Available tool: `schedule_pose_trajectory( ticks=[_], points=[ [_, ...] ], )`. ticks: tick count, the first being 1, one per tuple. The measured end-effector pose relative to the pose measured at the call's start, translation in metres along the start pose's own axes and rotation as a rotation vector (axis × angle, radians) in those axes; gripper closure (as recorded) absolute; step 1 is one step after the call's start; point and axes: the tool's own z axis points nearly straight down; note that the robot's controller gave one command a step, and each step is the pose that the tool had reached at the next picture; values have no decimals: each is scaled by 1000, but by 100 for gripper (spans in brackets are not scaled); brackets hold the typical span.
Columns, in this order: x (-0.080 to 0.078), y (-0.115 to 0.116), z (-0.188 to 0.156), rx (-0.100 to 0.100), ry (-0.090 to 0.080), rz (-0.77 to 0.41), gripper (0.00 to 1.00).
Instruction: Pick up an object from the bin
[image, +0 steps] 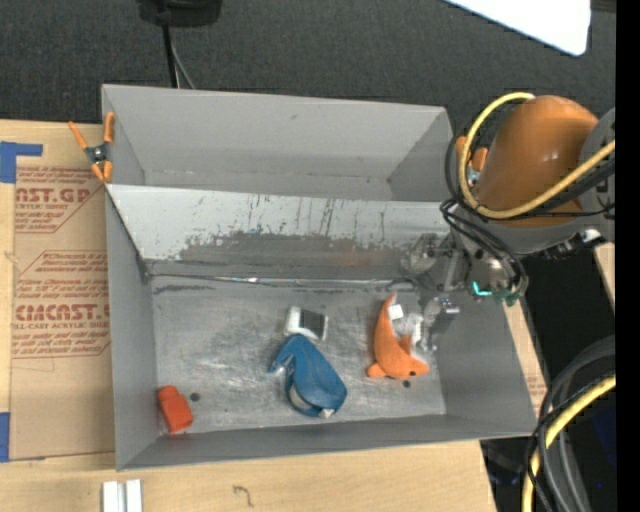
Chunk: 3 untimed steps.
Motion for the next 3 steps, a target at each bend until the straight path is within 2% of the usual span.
schedule_pose_trajectory(
  ticks=[1, 2, 3],
  points=[
    [-2, 0, -5, 1, -8, -1, 0],
    [24, -11, 57, 1, -11, -85, 0],
    [63, -35, 52, 0, -5, -44, 0]
  ],
)
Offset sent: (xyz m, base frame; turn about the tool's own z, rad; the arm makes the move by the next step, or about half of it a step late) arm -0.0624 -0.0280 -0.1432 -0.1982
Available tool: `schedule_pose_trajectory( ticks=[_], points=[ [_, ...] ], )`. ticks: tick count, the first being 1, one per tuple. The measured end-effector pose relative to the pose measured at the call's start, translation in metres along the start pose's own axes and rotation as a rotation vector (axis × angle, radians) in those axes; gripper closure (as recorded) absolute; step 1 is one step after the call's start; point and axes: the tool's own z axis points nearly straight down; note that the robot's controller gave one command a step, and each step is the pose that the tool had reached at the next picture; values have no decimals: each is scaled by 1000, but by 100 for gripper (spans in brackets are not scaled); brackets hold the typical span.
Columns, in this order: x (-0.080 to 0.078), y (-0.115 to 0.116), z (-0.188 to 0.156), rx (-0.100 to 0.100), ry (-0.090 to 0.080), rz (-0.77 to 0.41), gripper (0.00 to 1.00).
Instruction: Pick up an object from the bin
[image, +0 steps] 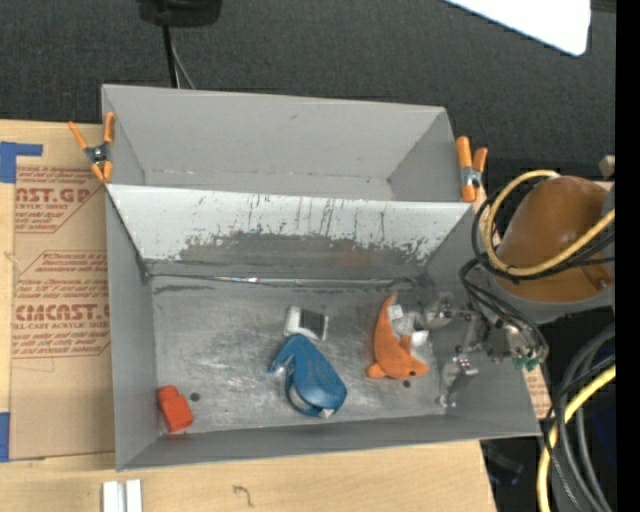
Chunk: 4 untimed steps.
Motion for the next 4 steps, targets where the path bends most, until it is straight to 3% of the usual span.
schedule_pose_trajectory(
  ticks=[1, 2, 3, 4],
  points=[
    [-27, -5, 1, 1, -2, -334, 0],
    [-13, 4, 49, 1, -4, -152, 0],
    [-25, 0, 78, 3, -15, -516, 100],
    [-27, 0, 80, 3, -16, -589, 100]
  ],
)
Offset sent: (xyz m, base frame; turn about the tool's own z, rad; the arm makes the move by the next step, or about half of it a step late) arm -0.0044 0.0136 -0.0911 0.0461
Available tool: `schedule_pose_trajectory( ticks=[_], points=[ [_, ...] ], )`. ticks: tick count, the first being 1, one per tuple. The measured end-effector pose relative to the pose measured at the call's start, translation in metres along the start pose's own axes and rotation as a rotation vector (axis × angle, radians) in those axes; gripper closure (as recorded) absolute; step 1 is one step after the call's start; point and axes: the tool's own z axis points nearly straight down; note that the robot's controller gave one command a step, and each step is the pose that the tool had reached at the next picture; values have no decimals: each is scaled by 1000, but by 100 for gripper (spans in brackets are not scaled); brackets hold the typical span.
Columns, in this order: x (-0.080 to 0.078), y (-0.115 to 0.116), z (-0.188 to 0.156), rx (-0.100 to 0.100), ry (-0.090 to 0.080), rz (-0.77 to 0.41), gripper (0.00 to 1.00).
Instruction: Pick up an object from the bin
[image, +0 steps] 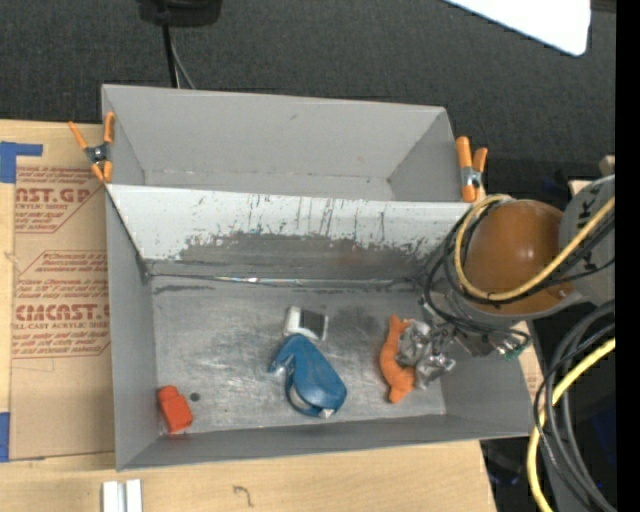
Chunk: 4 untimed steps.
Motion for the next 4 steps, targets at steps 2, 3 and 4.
schedule_pose_trajectory(
  ticks=[2, 3, 4],
  points=[
    [2, 3, -20, -9, 11, 22, 100],
    [2, 2, -40, -10, 14, 33, 100],
    [2, 2, -59, -8, 13, 32, 100]
  ],
)
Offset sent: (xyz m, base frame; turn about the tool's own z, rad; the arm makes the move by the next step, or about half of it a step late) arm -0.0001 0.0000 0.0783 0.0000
